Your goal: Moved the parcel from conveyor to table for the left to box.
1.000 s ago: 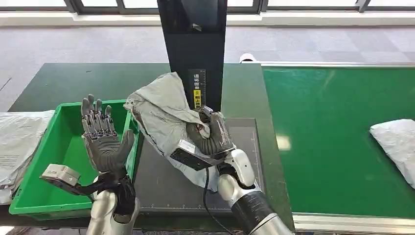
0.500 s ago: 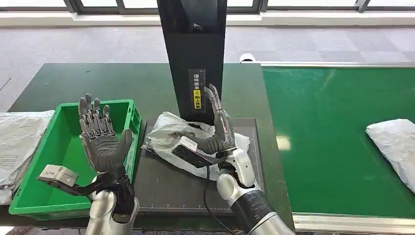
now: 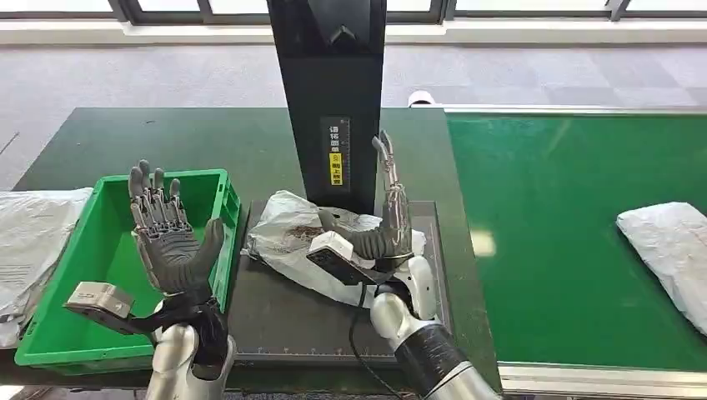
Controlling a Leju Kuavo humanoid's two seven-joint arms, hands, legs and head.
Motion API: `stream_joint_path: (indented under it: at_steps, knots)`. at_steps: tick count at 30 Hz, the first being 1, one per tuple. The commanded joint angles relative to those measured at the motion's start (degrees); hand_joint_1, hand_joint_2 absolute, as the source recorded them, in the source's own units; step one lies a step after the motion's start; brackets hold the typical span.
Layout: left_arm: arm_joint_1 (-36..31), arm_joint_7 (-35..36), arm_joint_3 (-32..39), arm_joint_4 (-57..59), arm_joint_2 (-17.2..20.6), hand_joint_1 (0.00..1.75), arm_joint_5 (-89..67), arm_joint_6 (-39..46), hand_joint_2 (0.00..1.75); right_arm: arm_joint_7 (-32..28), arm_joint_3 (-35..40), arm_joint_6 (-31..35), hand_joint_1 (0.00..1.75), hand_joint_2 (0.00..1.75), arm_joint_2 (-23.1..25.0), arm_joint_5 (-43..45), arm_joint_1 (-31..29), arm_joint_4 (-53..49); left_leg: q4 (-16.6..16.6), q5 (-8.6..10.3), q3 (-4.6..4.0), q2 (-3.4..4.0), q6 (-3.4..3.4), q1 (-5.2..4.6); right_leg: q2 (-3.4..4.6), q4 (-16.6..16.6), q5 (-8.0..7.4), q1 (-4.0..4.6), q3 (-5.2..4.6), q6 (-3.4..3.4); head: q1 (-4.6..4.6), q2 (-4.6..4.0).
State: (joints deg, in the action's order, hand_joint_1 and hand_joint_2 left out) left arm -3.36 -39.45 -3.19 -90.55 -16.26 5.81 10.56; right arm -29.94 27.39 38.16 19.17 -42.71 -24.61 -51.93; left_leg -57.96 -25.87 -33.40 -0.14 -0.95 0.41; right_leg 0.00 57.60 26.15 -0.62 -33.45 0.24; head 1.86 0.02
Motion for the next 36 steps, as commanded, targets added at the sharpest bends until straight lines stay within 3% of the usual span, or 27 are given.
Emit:
stream_joint_path:
  at_steps: [1, 2, 5, 6, 8, 11, 15, 36]
  knots:
    - [-1.46, 0.03, 0.37, 2.95, -0.23, 0.00, -0.35, 0.49, 1.75, -0.38, -1.37, 0.32, 0.00, 1.75, -2.05, 0.65, -0.44, -1.17, 0.13, 0.07, 0.07, -0.12, 0.04, 0.01, -0.13, -0.15, -0.04, 0.02, 0.12, 0.00, -0.02, -0.02]
    - [-1.46, 0.03, 0.37, 2.95, -0.23, 0.00, -0.35, 0.49, 1.75, -0.38, -1.37, 0.32, 0.00, 1.75, -2.05, 0.65, -0.44, -1.17, 0.06, 0.03, 0.04, -0.11, 0.03, 0.00, -0.12, -0.07, 0.00, 0.00, 0.07, 0.00, -0.02, -0.02]
    - [-1.97, 2.54, -2.78, 7.39, 1.46, 0.00, -8.77, 3.65, 1.75, -10.06, -10.53, 1.84, 0.00, 1.75, 0.83, 3.14, 4.30, -8.67, 0.11, 0.06, 0.05, -0.15, 0.03, 0.00, -0.16, -0.11, -0.01, 0.01, 0.09, -0.01, -0.02, 0.00]
    - [-3.34, 8.39, -6.45, 12.66, 3.39, 0.00, -19.32, 4.10, 1.75, -10.06, -13.66, 1.84, 0.00, 1.75, 0.83, 1.97, 8.97, -20.57, 0.18, 0.10, 0.08, -0.21, 0.04, 0.00, -0.23, -0.19, -0.02, 0.01, 0.15, -0.01, -0.02, -0.02]
    - [-5.83, 8.88, -8.20, 21.32, 3.49, 0.00, -26.16, 6.41, 1.75, -10.06, -15.81, 1.84, 0.00, 1.75, 0.83, -3.13, 11.81, -25.23, 0.20, 0.17, 0.02, -0.68, 0.04, -0.03, -0.71, -0.19, 0.07, -0.01, 0.22, -0.01, -0.02, -0.02]
    - [-8.35, 13.08, -10.03, 28.04, 4.05, 0.00, -34.38, 8.68, 1.75, -10.06, -16.11, 1.84, 0.00, 1.75, 0.83, -3.94, 13.69, -28.20, 0.21, 0.17, 0.05, -0.75, 0.06, -0.04, -0.75, -0.26, 0.04, -0.03, 0.28, 0.02, 0.00, 0.00]
    - [-10.09, 18.06, -11.73, 33.14, 4.67, 0.00, -42.65, 9.11, 1.75, -10.06, -15.97, 1.84, 0.00, 1.75, 0.83, -3.36, 14.27, -27.79, 0.09, 0.03, 0.05, -0.14, 0.03, -0.06, -0.23, -0.14, -0.01, -0.06, 0.10, 0.02, 0.00, -0.02]
    - [-9.85, 21.09, -11.57, 36.05, 4.59, 0.00, -48.99, 7.98, 1.75, -10.06, -14.93, 1.84, 0.00, 1.75, 0.83, -1.02, 15.21, -27.84, 0.13, 0.03, 0.08, 0.03, 0.01, -0.03, 0.00, -0.19, -0.11, 0.01, 0.04, -0.03, 0.00, -0.02]
